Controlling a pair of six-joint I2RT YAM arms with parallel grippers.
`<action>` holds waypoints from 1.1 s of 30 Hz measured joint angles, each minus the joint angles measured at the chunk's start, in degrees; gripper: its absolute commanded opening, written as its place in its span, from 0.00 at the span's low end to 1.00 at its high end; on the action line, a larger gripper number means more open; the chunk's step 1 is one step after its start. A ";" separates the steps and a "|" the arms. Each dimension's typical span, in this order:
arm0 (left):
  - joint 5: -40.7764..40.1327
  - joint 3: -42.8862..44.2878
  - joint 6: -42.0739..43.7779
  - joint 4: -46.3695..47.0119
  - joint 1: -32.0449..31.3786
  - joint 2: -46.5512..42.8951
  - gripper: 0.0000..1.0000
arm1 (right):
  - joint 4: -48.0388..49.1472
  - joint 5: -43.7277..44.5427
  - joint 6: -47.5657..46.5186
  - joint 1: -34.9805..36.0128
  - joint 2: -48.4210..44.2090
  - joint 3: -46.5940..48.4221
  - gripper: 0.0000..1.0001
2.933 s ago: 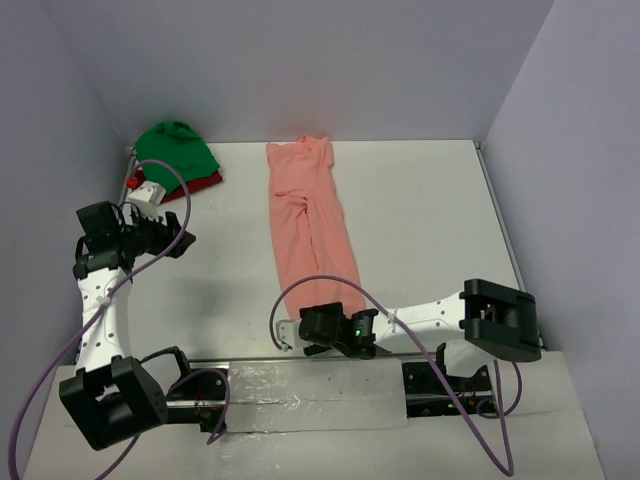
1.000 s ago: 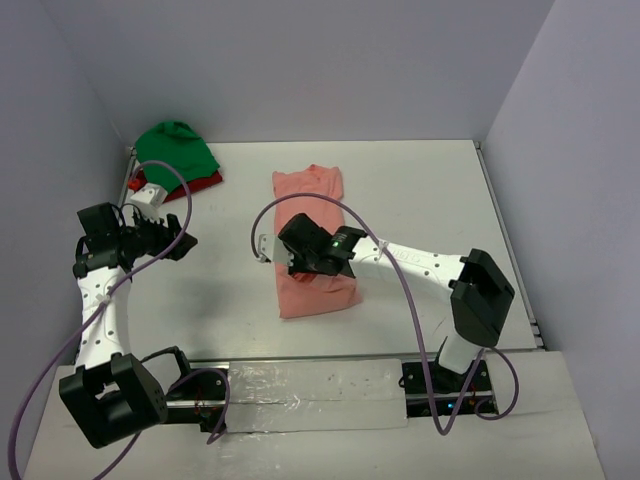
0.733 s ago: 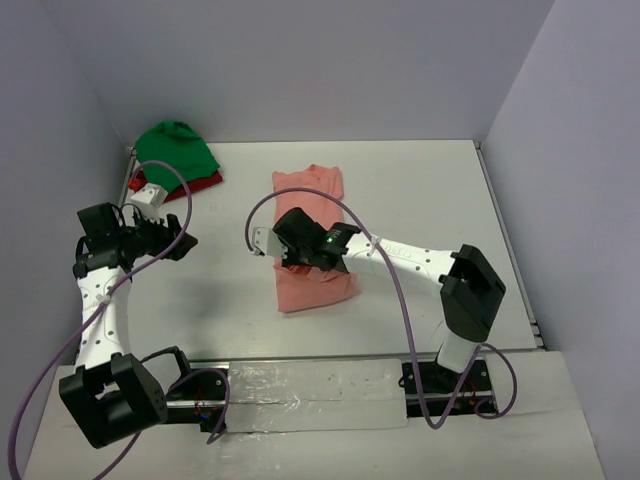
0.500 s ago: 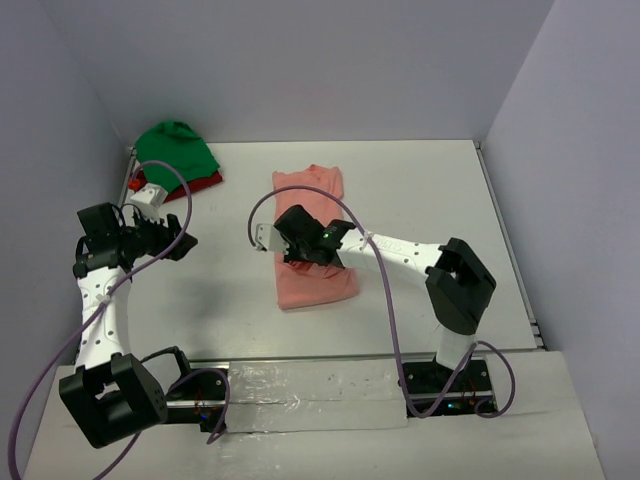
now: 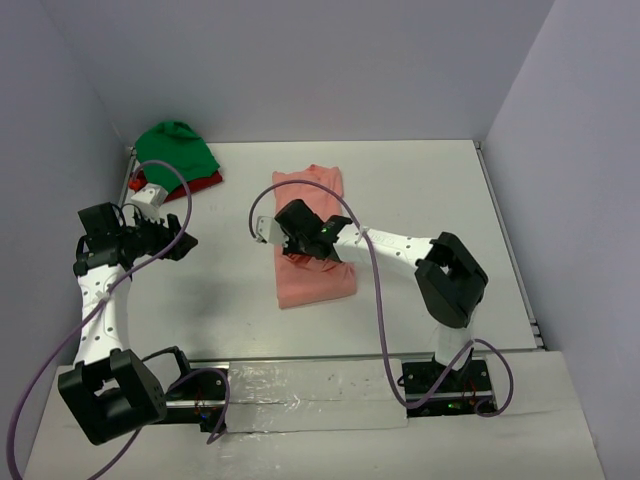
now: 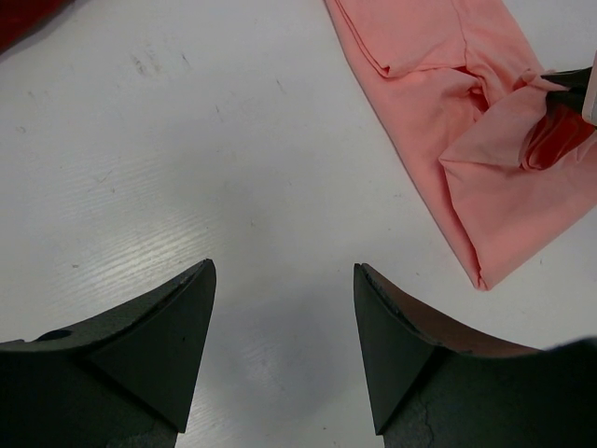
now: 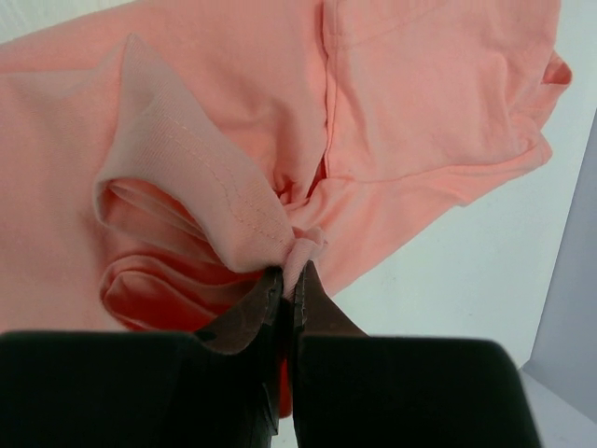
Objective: Fold and stack the t-shirts
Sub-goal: Fold the folded rectangular tshirt in 1/3 of the way
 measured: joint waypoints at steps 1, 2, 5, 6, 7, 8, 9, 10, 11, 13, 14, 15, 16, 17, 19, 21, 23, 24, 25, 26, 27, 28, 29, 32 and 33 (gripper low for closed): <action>0.02 0.00 0.00 0.00 0.04 0.09 0.70 | 0.31 0.02 -0.09 0.00 0.00 0.00 0.00; 0.02 0.00 0.00 0.00 0.07 0.20 0.70 | 0.46 0.04 -0.20 -0.02 0.02 0.11 0.00; 0.28 0.00 0.04 0.00 0.09 0.50 0.70 | 0.52 0.17 -0.61 -0.02 0.92 1.73 0.00; 0.35 0.00 0.09 0.00 0.09 0.52 0.70 | 0.72 0.22 -0.63 -0.02 1.33 2.36 0.00; 0.35 0.00 0.13 0.00 0.09 0.55 0.70 | 0.83 0.31 -0.66 -0.04 1.68 2.91 0.00; 0.37 0.00 0.17 0.00 0.09 0.55 0.70 | 1.03 0.31 -0.66 -0.07 1.88 3.21 0.00; 0.37 0.00 0.22 0.00 0.09 0.55 0.70 | 1.27 0.31 -0.66 -0.11 2.14 3.39 0.01; 0.37 0.00 0.26 -0.02 0.09 0.55 0.70 | 1.36 0.31 -0.66 -0.17 2.38 3.54 0.07; 0.37 0.00 0.35 0.00 0.09 0.55 0.70 | 1.51 0.33 -0.61 -0.28 2.67 3.72 0.15; 0.39 0.00 0.50 -0.02 0.09 0.55 0.70 | 1.81 0.33 -0.46 -0.61 3.61 4.02 0.22; 0.39 0.00 0.59 -0.02 0.09 0.55 0.70 | 2.10 0.33 -0.46 -0.83 4.13 4.07 0.35; 0.39 0.00 0.63 -0.02 0.09 0.52 0.70 | 2.47 0.59 -0.50 -1.09 4.72 4.07 0.43; 0.42 0.00 0.76 -0.04 0.09 0.50 0.70 | 2.80 0.85 -0.37 -1.29 5.14 4.07 0.52; 0.44 0.00 0.85 -0.04 0.09 0.48 0.70 | 3.61 1.44 -0.35 -1.62 5.66 4.02 0.57; 0.50 0.00 1.01 -0.09 0.09 0.42 0.70 | 6.25 3.21 -0.44 -2.27 6.56 3.93 0.60; 0.70 0.00 1.05 -0.15 0.09 0.35 0.70 | 10.38 5.95 -0.37 -3.02 7.37 3.37 0.61; 0.79 0.00 1.09 -0.26 0.09 0.33 0.70 | 17.16 9.70 -0.76 -3.54 7.41 0.70 0.61; 0.81 0.00 1.11 -0.35 0.09 0.33 0.70 | 21.68 11.87 -1.18 -3.69 7.39 -1.31 0.61; 0.79 0.00 1.11 -0.35 0.09 0.31 0.70 | 25.35 13.66 -1.62 -3.80 7.37 -3.06 0.61; 0.81 0.00 1.14 -0.37 0.09 0.26 0.70 | 28.96 15.63 -2.19 -3.89 7.32 -4.94 0.60; 0.79 -0.02 1.14 -0.37 0.09 0.22 0.70 | 32.02 17.27 -2.58 -3.91 7.19 -6.67 0.60; 0.81 -0.02 1.14 -0.37 0.09 0.13 0.70 | 33.99 18.36 -2.64 -3.87 6.88 -7.96 0.60; 0.81 -0.02 1.14 -0.37 0.09 0.00 0.70 | 35.39 19.61 -2.71 -3.74 6.29 -8.92 0.59; 0.81 -0.02 1.11 -0.35 0.09 -0.39 0.70 | 37.18 22.45 -2.40 -3.45 3.37 -9.29 0.59; 0.81 -0.02 1.11 -0.35 0.09 -0.52 0.70 | 38.14 23.52 -2.34 -3.34 1.73 -9.31 0.59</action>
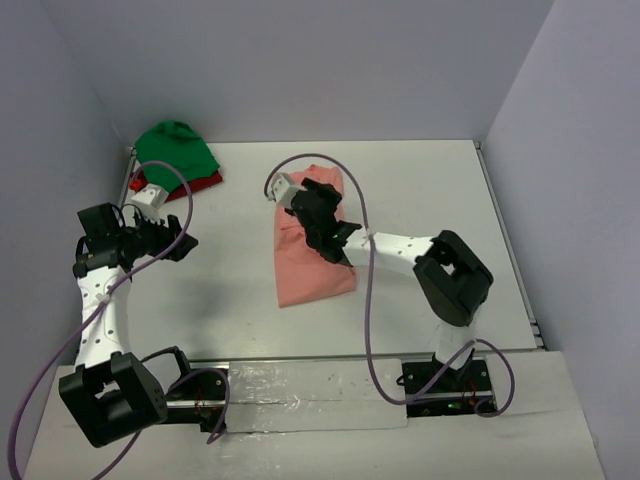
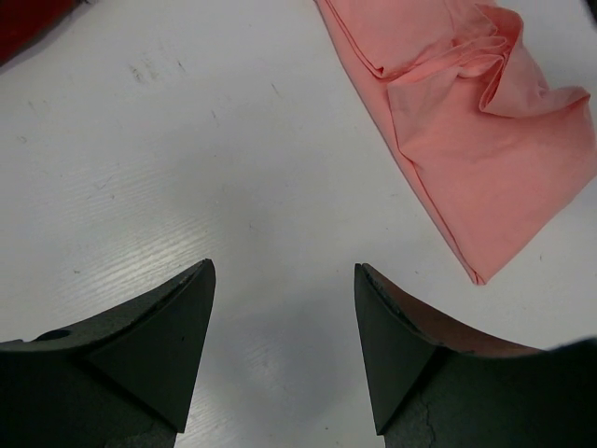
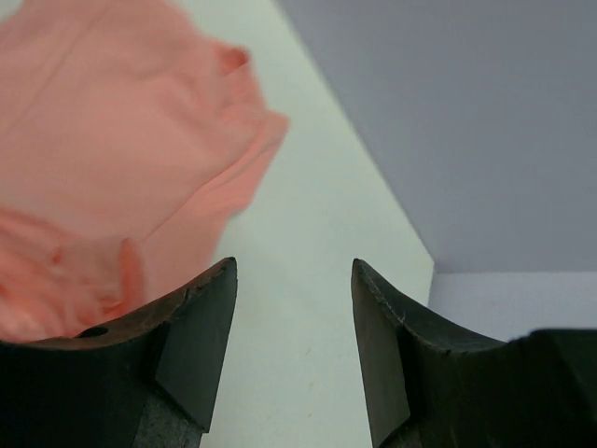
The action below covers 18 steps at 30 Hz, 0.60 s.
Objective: Fold and stack the t-shirts
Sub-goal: Fold the folded rectangular tshirt in 1/3 of the way
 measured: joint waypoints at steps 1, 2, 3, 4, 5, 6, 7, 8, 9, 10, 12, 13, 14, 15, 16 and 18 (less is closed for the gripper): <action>0.02 0.00 0.00 -0.02 0.00 -0.11 0.70 | 1.44 1.01 -0.20 0.04 -1.75 -0.07 0.59; 0.02 0.00 0.00 -0.02 0.00 -0.20 0.70 | 3.87 2.36 -0.66 0.09 -3.74 -0.46 0.59; 0.02 0.00 0.00 0.00 0.00 -0.31 0.70 | 6.47 3.80 -1.25 0.11 -5.86 -0.98 0.59; 0.02 -0.09 -0.02 0.02 0.00 -0.46 0.70 | 9.70 5.31 -2.21 0.11 -7.85 -1.73 0.59; 0.00 -0.17 -0.04 0.02 0.00 -0.61 0.70 | 12.87 6.82 -3.65 0.15 -9.49 -2.51 0.58; 0.02 -0.28 -0.07 -0.02 0.00 -0.90 0.70 | 16.65 8.31 -5.27 0.22 -10.93 -3.43 0.56; -0.02 -0.46 -0.07 0.07 0.02 -1.20 0.70 | 19.93 9.68 -6.84 0.24 -12.17 -4.24 0.54; -0.02 -0.59 -0.13 0.04 0.02 -1.49 0.70 | 20.96 10.54 -7.45 0.28 -13.27 -4.68 0.52; -0.04 -0.74 -0.20 0.09 0.07 -1.81 0.70 | 20.04 10.43 -7.17 0.35 -14.21 -4.81 0.48; -0.04 -0.87 -0.22 0.04 0.07 -2.14 0.70 | 16.61 8.61 -5.03 0.42 -15.37 -4.61 0.42; -0.04 -0.98 -0.33 0.04 0.09 -2.67 0.70 | 4.37 3.48 0.85 0.68 -17.09 -2.36 0.00; -0.07 -0.98 -0.35 0.07 0.11 -2.91 0.70 | -0.57 0.63 3.43 0.79 -17.44 -1.07 0.00; -0.07 -0.98 -0.39 0.09 0.13 -3.23 0.70 | -6.91 -2.99 6.88 0.96 -17.57 0.90 0.00; -0.07 -1.01 -0.42 0.09 0.17 -3.54 0.70 | -12.37 -6.64 9.42 1.25 -17.59 2.69 0.00; -0.04 -1.05 -0.42 0.09 0.20 -3.87 0.70 | -16.50 -10.01 11.45 1.55 -17.57 3.80 0.00; -0.04 -1.09 -0.44 0.07 0.28 -4.33 0.70 | -23.04 -15.39 14.99 2.16 -17.59 4.57 0.00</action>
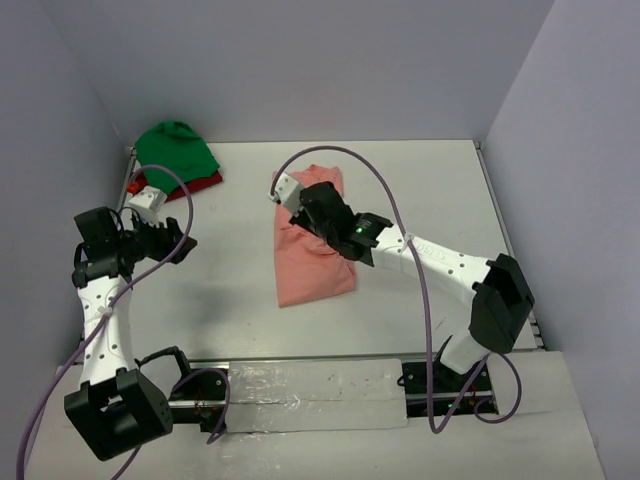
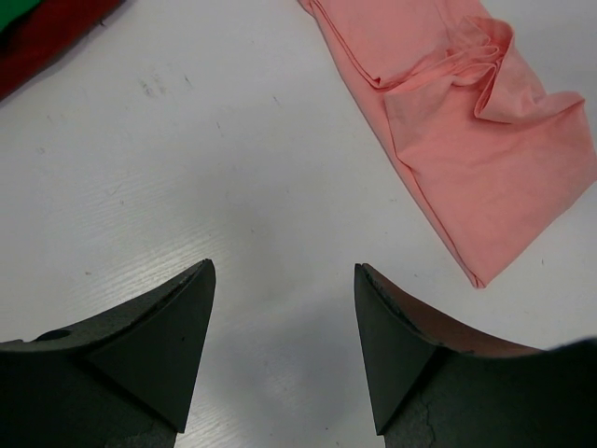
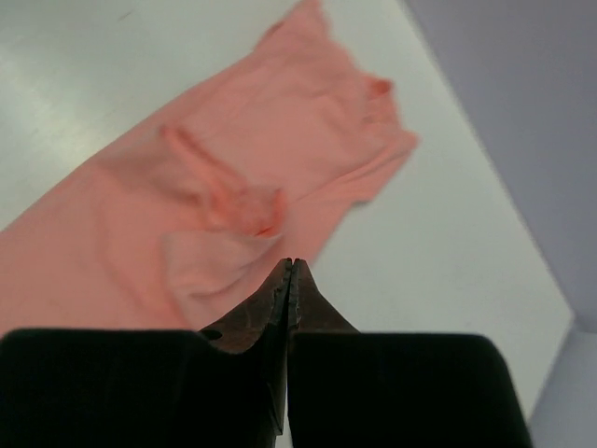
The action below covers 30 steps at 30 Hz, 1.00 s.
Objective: Fold and stack the t-shirts
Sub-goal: Fold the folded rectangular tshirt in 1/3 of the way
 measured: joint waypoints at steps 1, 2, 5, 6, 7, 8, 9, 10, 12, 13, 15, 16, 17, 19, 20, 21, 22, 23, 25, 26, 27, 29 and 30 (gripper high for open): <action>0.00 0.00 0.00 0.02 0.11 -0.09 0.70 | -2.99 -2.73 1.49 0.24 0.04 0.00 0.00; 0.00 0.00 0.00 0.00 0.26 -0.11 0.70 | -6.21 -5.44 2.82 0.46 0.37 0.00 0.00; 0.00 0.00 0.00 0.00 0.48 -0.11 0.70 | -12.04 -11.26 5.07 0.85 1.88 0.00 0.00; 0.02 0.00 0.00 0.00 0.52 -0.11 0.70 | -13.88 -13.20 5.68 1.01 2.82 0.00 0.00; 0.00 0.00 -0.02 0.00 0.52 -0.11 0.70 | -15.34 -14.82 6.16 1.27 3.80 0.00 0.00; 0.02 0.00 -0.04 0.00 0.55 -0.11 0.70 | -16.48 -16.35 6.32 1.33 4.74 -0.02 0.00; 0.02 0.00 -0.04 0.00 0.55 -0.11 0.70 | -17.44 -17.68 6.56 1.49 5.73 -0.09 0.00; 0.02 0.00 -0.04 0.00 0.57 -0.11 0.70 | -18.12 -18.80 6.75 1.77 6.60 -0.28 0.00; 0.02 0.00 -0.04 0.02 0.57 -0.04 0.70 | -19.30 -20.76 6.93 2.40 8.26 -0.42 0.00; 0.02 0.00 -0.04 0.02 0.59 0.04 0.70 | -19.67 -21.46 6.99 2.84 9.09 -0.42 0.00; 0.02 0.00 -0.04 0.02 0.59 0.24 0.70 | -20.11 -22.67 7.17 3.65 10.80 -0.42 0.00; 0.02 0.00 -0.04 0.02 0.59 0.37 0.70 | -20.15 -23.02 7.28 4.00 11.52 -0.42 0.00; 0.02 0.00 -0.04 0.02 0.59 0.44 0.70 | -20.24 -23.54 7.34 4.31 12.37 -0.42 0.00; 0.02 -0.02 -0.04 0.02 0.59 0.70 0.70 | -20.44 -24.26 7.37 4.83 13.81 -0.42 0.00; 0.02 -0.04 -0.04 0.02 0.59 0.76 0.70 | -20.52 -24.39 7.39 5.07 14.38 -0.42 0.00; 0.02 -0.09 -0.02 0.02 0.59 0.83 0.70 | -20.50 -24.46 7.39 5.25 14.82 -0.42 0.00; 0.02 -0.09 -0.02 0.02 0.59 0.85 0.70 | -20.44 -24.26 7.37 5.46 15.17 -0.42 0.00; 0.00 -0.09 -0.02 0.02 0.59 0.85 0.70 | -20.35 -24.04 7.37 5.62 15.34 -0.42 0.00; 0.02 -0.11 -0.02 0.04 0.59 0.83 0.70 | -19.78 -22.97 7.34 5.75 15.34 -0.50 0.00; 0.02 -0.17 -0.02 0.11 0.59 0.85 0.70 | -18.91 -21.62 7.34 5.81 15.34 -0.66 0.00; 0.00 -0.33 0.00 0.20 0.59 0.83 0.70 | -17.99 -20.24 7.28 5.81 15.34 -0.87 0.00; 0.02 -0.66 0.02 0.22 0.59 0.83 0.70 | -15.21 -16.44 6.95 5.88 15.34 -1.92 0.00; 0.02 -0.76 0.02 0.20 0.59 0.83 0.70 | -13.57 -14.32 6.64 5.99 15.34 -2.64 0.00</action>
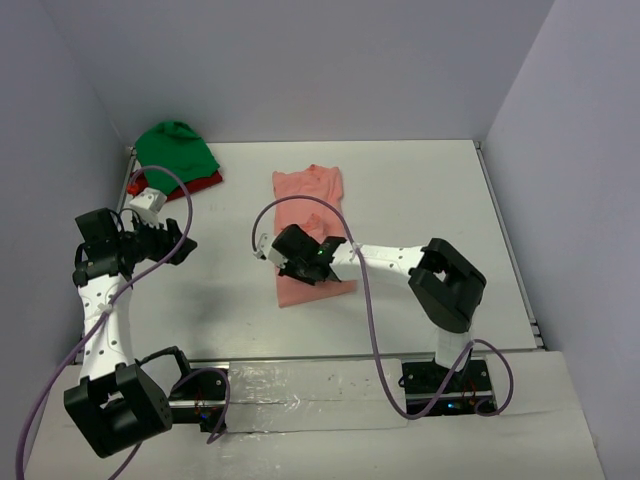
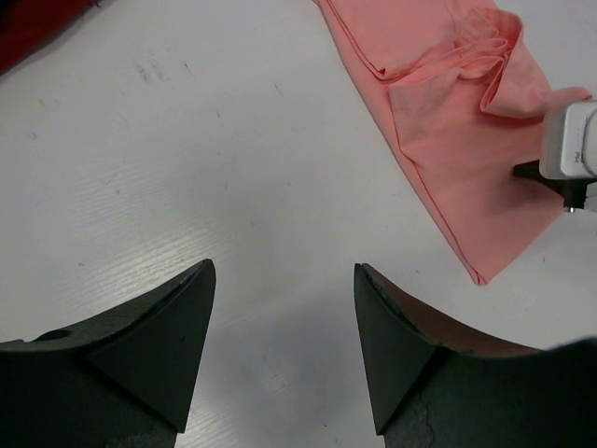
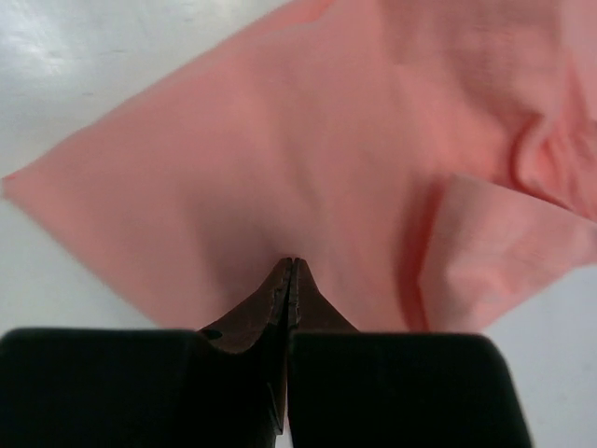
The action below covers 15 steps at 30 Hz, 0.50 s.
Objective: Fold and stack the t-shirts
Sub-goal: Fold the folded rectangular tshirt in 1/3 of the way
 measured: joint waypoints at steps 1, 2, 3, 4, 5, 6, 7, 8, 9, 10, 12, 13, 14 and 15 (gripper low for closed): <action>0.00 -0.02 0.00 0.02 0.00 0.00 0.70 | 1.36 1.95 -0.35 0.02 0.00 -0.63 0.00; 0.00 -0.07 0.00 0.04 0.00 0.00 0.70 | 2.71 3.98 -0.74 0.11 0.00 -1.36 0.00; 0.00 -0.07 0.02 0.02 0.00 0.00 0.70 | 3.89 5.62 -1.16 0.09 0.02 -1.92 0.00; 0.00 -0.07 0.02 0.04 0.00 0.00 0.70 | 5.29 7.61 -1.66 0.09 0.09 -2.58 0.00; 0.00 -0.07 0.02 0.02 0.02 0.00 0.70 | 6.54 9.53 -2.23 0.09 0.22 -3.10 0.00; 0.00 -0.07 0.02 0.04 0.04 0.00 0.70 | 7.91 11.17 -2.71 0.09 0.42 -3.54 0.00; 0.00 -0.07 0.02 0.04 0.09 0.00 0.70 | 9.35 13.03 -3.43 0.09 0.76 -3.98 0.00; 0.00 -0.09 0.02 0.04 0.11 0.00 0.70 | 11.21 15.02 -4.07 0.09 1.18 -4.52 0.00; 0.00 -0.09 0.04 0.04 0.15 0.00 0.70 | 12.96 16.63 -4.76 0.09 1.51 -5.14 0.00; 0.02 -0.11 0.07 0.04 0.26 -0.04 0.70 | 14.88 18.51 -5.66 0.09 1.84 -5.90 0.00; 0.02 -0.20 0.13 0.02 0.48 -0.11 0.70 | 19.98 22.80 -7.89 0.09 2.64 -8.02 0.00; 0.04 -0.20 0.20 0.02 0.55 -0.11 0.70 | 22.40 25.03 -9.22 0.09 3.26 -9.07 0.00; 0.09 -0.22 0.24 0.02 0.63 -0.11 0.70 | 24.98 27.02 -10.64 0.09 3.93 -10.01 0.00; 0.15 -0.24 0.26 0.00 0.70 -0.11 0.70 | 28.35 29.09 -12.20 0.09 4.76 -11.08 0.00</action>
